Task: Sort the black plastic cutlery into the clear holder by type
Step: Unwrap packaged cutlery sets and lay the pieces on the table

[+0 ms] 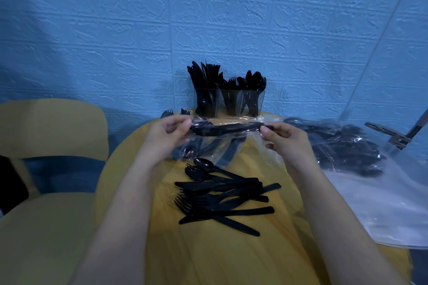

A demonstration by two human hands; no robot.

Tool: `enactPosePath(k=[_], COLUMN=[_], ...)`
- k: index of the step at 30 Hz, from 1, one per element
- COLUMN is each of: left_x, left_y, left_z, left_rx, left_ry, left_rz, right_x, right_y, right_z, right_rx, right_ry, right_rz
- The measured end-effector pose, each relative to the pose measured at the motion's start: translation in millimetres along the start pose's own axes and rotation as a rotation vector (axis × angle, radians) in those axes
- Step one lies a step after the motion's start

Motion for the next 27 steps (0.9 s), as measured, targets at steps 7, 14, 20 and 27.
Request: enactPosePath(k=[7, 14, 20, 27], left_x=[-20.7, -16.5, -14.2, -17.3], left_y=[0.7, -4.1, -2.6, -9.8], left_z=[0.7, 0.3, 1.4, 2.0], left_rx=[0.025, 0.048, 0.037, 0.125], left_ry=[-0.108, -0.066, -0.032, -0.052], left_rz=[-0.115, 0.004, 0.029, -0.171], right_x=[8.8, 10.7, 8.1, 1.4], right_y=[0.6, 6.4, 8.4, 2.9], right_z=[4.3, 2.0, 2.2, 1.3], right_rx=[-0.005, -0.076, -0.146, -0.106], right_ry=[0.043, 0.054, 0.070, 0.016], right_rz=[0.040, 0.041, 0.081, 0.102])
Point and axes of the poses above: each hand's wrist, its own z-axis towards the middle knuckle, its own y-axis out of the palm, x = y × z, the point moved 9 cm from there along z, towards the middle knuckle, and after that the axes turned 14 degrees about y, right-handed, at the moved point
